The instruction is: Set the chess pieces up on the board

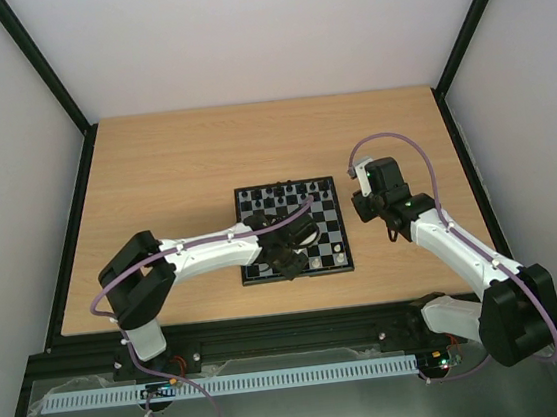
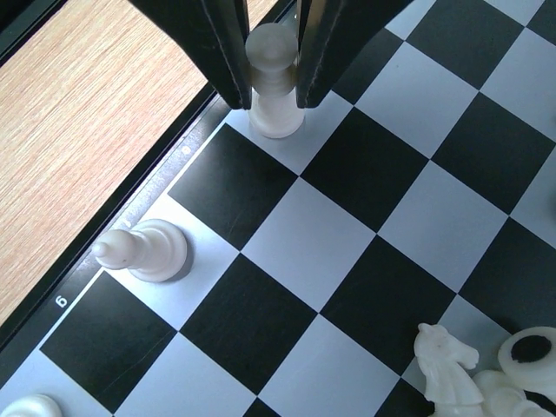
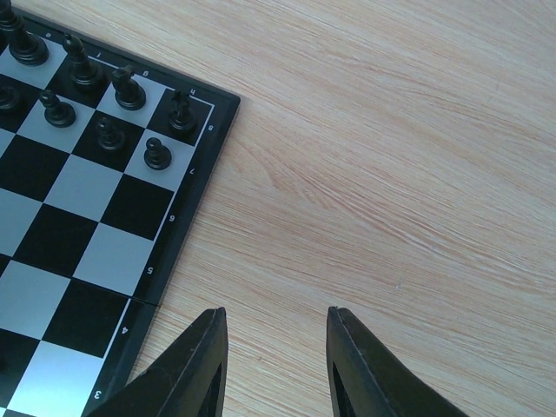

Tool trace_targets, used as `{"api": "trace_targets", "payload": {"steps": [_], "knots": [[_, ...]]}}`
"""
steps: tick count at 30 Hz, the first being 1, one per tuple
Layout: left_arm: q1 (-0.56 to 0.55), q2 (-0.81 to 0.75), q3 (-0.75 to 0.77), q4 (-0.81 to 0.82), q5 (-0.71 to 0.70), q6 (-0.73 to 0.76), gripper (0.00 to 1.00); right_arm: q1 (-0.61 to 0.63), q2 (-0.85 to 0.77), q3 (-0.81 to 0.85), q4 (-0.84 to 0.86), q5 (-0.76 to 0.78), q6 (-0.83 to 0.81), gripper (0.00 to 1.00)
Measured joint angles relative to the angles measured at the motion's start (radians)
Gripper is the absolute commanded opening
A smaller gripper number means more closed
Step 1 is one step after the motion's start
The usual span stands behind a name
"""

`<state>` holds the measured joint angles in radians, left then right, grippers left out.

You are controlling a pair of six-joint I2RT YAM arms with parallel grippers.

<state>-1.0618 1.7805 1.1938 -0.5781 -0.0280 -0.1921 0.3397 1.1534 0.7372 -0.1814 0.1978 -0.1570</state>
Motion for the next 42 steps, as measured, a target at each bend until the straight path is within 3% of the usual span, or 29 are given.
{"api": "trace_targets", "payload": {"steps": [10,12,13,14,15,25,31,35,39,42], "knots": [[0.021,-0.105,0.001,-0.004,-0.017,0.0,0.47,0.0,0.0,0.0,0.0,-0.01,0.0,0.34],[0.037,-0.148,0.009,-0.005,-0.02,0.005,0.61,0.0,0.0,0.0,0.0,-0.012,0.0,0.34],[0.05,-0.167,0.018,-0.004,-0.023,0.002,0.88,0.0,0.0,0.0,0.0,-0.013,0.0,0.34],[0.063,-0.182,0.025,0.0,-0.029,0.002,0.98,0.0,0.0,0.0,0.0,-0.014,0.0,0.34],[0.08,-0.201,0.032,0.007,-0.037,0.001,0.99,0.0,0.0,0.0,0.0,-0.014,0.0,0.34],[0.161,-0.296,0.063,0.091,-0.172,-0.038,0.99,0.0,0.0,0.0,0.0,-0.015,0.0,0.34],[0.224,-0.307,0.0,0.233,-0.187,-0.082,0.99,0.0,0.0,0.0,0.0,-0.024,0.0,0.34],[0.254,-0.267,0.021,0.229,-0.308,-0.157,0.98,0.0,0.0,0.0,0.0,-0.033,0.0,0.34],[0.269,-0.103,0.148,0.174,-0.364,-0.171,0.62,0.0,0.0,0.0,0.0,-0.036,0.0,0.34],[0.287,-0.042,0.15,0.13,-0.335,-0.183,0.35,0.0,0.0,0.0,0.0,-0.037,0.0,0.34]]}}
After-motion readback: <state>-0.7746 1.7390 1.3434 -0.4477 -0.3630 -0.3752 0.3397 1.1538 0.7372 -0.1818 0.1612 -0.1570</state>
